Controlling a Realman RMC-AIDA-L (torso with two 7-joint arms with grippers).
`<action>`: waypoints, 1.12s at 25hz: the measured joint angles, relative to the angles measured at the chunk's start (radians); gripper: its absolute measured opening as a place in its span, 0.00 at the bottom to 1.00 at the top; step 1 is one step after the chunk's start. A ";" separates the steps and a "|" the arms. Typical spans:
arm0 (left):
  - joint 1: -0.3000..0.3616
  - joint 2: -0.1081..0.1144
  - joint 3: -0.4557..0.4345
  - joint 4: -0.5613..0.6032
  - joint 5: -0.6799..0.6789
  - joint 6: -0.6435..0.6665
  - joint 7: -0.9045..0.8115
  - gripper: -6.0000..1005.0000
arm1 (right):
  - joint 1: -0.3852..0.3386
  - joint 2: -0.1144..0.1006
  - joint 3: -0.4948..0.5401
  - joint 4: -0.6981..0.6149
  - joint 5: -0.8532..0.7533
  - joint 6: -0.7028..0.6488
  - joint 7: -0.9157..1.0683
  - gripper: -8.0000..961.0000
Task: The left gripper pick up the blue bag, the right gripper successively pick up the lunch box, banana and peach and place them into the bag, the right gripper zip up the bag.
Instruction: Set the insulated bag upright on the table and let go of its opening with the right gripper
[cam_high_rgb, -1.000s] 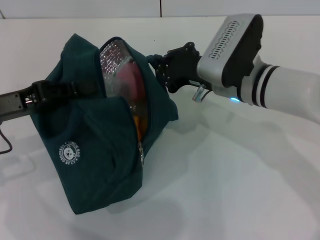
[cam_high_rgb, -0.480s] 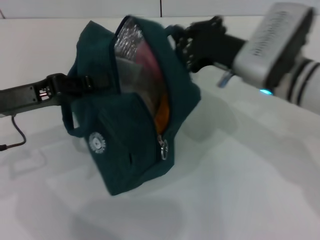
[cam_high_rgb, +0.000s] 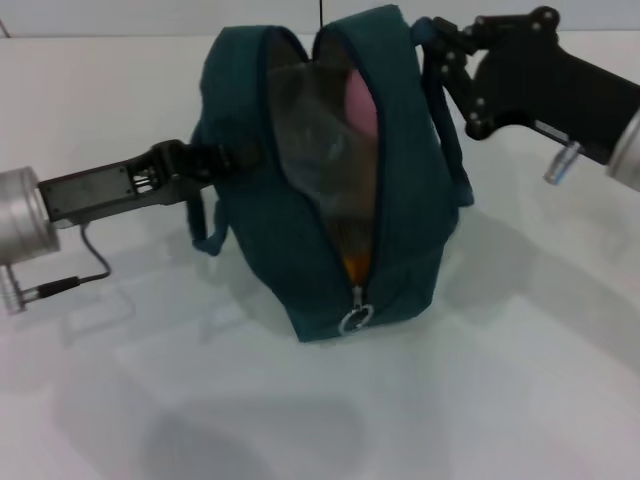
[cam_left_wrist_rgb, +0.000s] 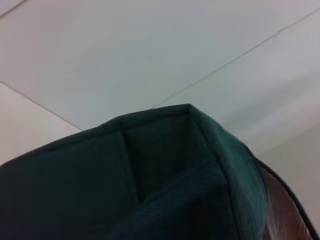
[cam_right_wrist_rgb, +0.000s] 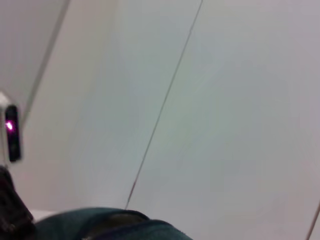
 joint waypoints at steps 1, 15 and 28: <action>-0.007 -0.001 0.000 -0.011 0.001 -0.007 0.000 0.03 | -0.005 0.000 0.011 0.005 -0.004 -0.019 0.008 0.06; -0.089 -0.012 0.040 -0.156 -0.008 -0.016 0.029 0.04 | -0.023 0.000 0.144 0.097 -0.127 -0.117 0.162 0.07; -0.127 -0.017 0.049 -0.225 -0.033 -0.039 0.085 0.04 | -0.017 0.000 0.176 0.109 -0.143 -0.134 0.164 0.10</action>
